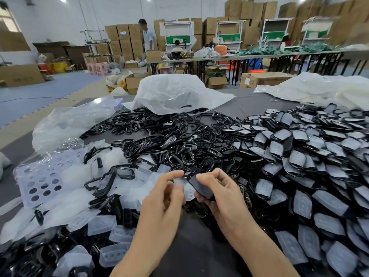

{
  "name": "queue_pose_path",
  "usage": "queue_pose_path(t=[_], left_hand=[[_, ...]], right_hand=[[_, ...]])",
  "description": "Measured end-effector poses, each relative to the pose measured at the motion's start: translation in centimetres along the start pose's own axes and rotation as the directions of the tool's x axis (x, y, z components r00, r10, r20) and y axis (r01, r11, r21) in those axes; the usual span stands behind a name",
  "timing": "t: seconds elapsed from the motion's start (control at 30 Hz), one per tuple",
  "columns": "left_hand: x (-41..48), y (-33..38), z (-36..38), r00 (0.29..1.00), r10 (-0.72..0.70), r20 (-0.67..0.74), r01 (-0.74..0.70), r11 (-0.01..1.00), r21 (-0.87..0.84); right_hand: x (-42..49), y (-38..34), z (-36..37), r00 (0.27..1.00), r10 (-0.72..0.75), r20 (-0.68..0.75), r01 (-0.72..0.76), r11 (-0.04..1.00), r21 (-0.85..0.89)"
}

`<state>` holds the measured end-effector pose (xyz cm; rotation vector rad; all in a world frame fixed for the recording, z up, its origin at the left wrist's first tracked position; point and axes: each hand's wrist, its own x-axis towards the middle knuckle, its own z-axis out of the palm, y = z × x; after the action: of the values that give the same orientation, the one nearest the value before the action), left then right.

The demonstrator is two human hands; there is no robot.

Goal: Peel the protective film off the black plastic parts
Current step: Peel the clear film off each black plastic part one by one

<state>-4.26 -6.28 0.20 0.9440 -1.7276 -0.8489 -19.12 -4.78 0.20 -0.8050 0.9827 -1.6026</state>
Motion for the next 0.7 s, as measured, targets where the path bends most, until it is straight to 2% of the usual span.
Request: queue_pose_path(t=[0.17, 0.27, 0.43, 0.63, 0.7], left_hand=[[0.6, -0.2, -0.1, 0.988, -0.102, 0.120, 0.119, 0.982, -0.145], [0.8, -0.7, -0.3, 0.979, -0.169, 0.113, 0.187, 0.967, -0.176], [1.0, -1.5, -0.4, 0.993, -0.119, 0.028, 0.121, 0.986, -0.116], [0.8, -1.5, -0.1, 0.995, -0.091, -0.031, 0.086, 0.988, -0.129], [0.6, -1.3, -0.1, 0.995, -0.093, -0.033, 0.088, 0.986, -0.142]], right_hand=[[-0.5, 0.9, 0.9, 0.993, -0.033, 0.112, 0.049, 0.989, -0.139], [-0.7, 0.9, 0.8, 0.993, -0.042, 0.112, 0.068, 0.967, -0.245], [-1.1, 0.3, 0.8, 0.990, 0.021, 0.139, 0.017, 0.963, -0.269], [-1.9, -0.2, 0.7, 0.989, 0.073, 0.131, -0.032, 0.958, -0.285], [-2.0, -0.7, 0.3, 0.994, 0.071, 0.088, -0.043, 0.956, -0.292]])
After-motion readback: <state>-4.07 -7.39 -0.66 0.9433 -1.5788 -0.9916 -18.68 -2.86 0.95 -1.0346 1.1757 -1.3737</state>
